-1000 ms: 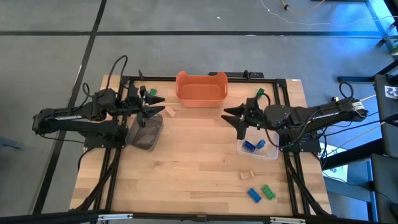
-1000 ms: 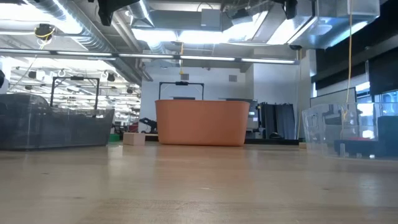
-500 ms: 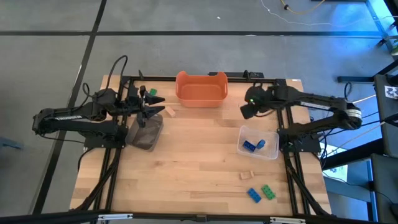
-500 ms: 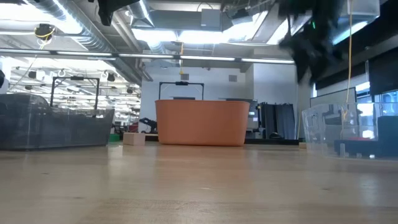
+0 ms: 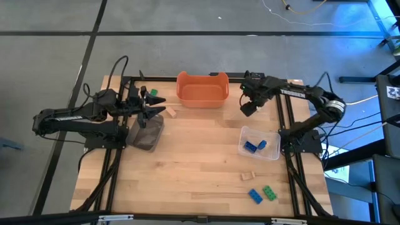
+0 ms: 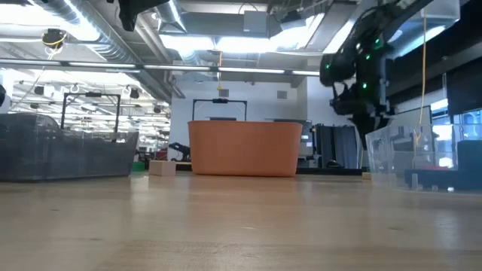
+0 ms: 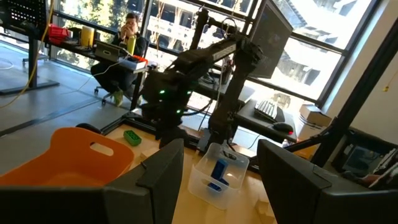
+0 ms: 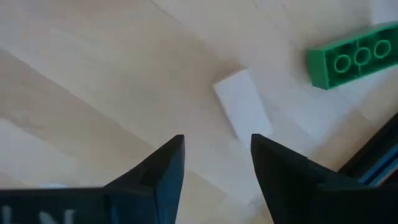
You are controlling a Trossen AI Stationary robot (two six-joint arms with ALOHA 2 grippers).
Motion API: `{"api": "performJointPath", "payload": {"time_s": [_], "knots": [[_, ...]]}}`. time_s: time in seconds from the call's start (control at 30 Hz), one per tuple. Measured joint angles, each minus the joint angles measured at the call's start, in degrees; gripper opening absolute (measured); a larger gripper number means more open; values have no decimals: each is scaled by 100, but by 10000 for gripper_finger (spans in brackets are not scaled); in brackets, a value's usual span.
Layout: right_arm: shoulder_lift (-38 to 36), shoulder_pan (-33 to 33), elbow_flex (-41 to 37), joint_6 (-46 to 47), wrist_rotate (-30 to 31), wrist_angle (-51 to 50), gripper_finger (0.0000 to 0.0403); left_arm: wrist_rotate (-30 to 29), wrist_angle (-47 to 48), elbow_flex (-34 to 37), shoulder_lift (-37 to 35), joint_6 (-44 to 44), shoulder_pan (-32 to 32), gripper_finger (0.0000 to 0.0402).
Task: Sort & place blocks by color
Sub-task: Put the top right brown block into the black bin
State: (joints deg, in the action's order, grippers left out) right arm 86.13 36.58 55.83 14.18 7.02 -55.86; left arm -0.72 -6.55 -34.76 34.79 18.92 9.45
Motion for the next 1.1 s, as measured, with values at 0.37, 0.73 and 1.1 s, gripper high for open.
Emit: {"api": "performJointPath", "payload": {"time_s": [0.37, 0.73, 1.1], "knots": [[1044, 365, 20, -909, 357, 310, 307, -213, 0, 0, 1, 2, 0, 197], [1765, 569, 73, -1330, -135, 604, 296, -338, 4, 0, -1, 4, 0, 197], [977, 215, -177, -808, -1069, 719, 127, -463, 6, 0, 2, 6, 2, 197]]}}
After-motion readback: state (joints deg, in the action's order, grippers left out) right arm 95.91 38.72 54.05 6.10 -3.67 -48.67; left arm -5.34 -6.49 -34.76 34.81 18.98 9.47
